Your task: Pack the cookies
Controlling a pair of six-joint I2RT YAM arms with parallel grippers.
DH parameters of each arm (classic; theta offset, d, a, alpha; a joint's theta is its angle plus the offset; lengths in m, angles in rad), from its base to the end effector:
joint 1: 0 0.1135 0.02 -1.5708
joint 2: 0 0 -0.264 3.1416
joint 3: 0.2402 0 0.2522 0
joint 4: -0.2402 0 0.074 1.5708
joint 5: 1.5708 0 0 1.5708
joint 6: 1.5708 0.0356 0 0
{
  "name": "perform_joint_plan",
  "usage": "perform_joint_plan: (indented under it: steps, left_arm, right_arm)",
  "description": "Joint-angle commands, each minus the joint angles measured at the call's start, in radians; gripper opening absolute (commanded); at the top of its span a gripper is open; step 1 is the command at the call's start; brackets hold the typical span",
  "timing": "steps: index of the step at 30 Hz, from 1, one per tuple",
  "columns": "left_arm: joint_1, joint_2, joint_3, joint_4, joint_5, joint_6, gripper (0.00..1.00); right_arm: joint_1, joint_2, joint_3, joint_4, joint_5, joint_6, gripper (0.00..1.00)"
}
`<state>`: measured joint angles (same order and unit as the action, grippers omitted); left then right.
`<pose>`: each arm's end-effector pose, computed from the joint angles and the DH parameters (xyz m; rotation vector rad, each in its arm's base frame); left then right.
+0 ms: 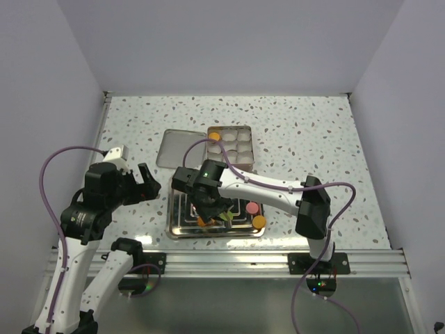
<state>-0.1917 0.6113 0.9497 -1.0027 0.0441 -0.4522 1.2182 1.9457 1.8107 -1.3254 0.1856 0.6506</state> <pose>0.0991 -0.0208 0.3354 -0.2700 2.2483 -0.3963 0.1372 0.3539 0.2773 -0.8051 2.8140 -0.0318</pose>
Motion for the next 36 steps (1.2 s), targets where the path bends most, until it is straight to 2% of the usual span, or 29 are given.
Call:
perform_joint_plan:
  steps: [1, 8, 16, 19, 27, 36]
  left_arm:
    - [-0.008, -0.001, 0.009, 0.010, -0.015, 0.018, 1.00]
    - [-0.017, -0.001, 0.006, 0.018, -0.027, 0.023, 1.00]
    - [-0.023, 0.007, 0.006, 0.024, -0.030, 0.023, 1.00]
    - [-0.025, 0.010, 0.004, 0.026, -0.030, 0.024, 1.00]
    - [-0.029, 0.030, 0.018, 0.035, -0.030, 0.027, 1.00]
    - [-0.031, 0.051, 0.035, 0.038, -0.030, 0.029, 1.00]
  right_arm:
    - [0.003, 0.013, 0.058, -0.074, 0.015, 0.007, 0.57]
    - [0.003, 0.024, 0.047, -0.083, 0.012, 0.012, 0.53]
    - [0.003, 0.021, -0.034, -0.058, 0.006, 0.011, 0.35]
    - [0.003, 0.006, -0.036, -0.066, 0.017, 0.020, 0.32]
    - [-0.016, -0.037, 0.055, -0.143, 0.097, 0.030, 0.33]
    - [-0.118, -0.062, 0.203, -0.202, 0.130, -0.003, 0.33]
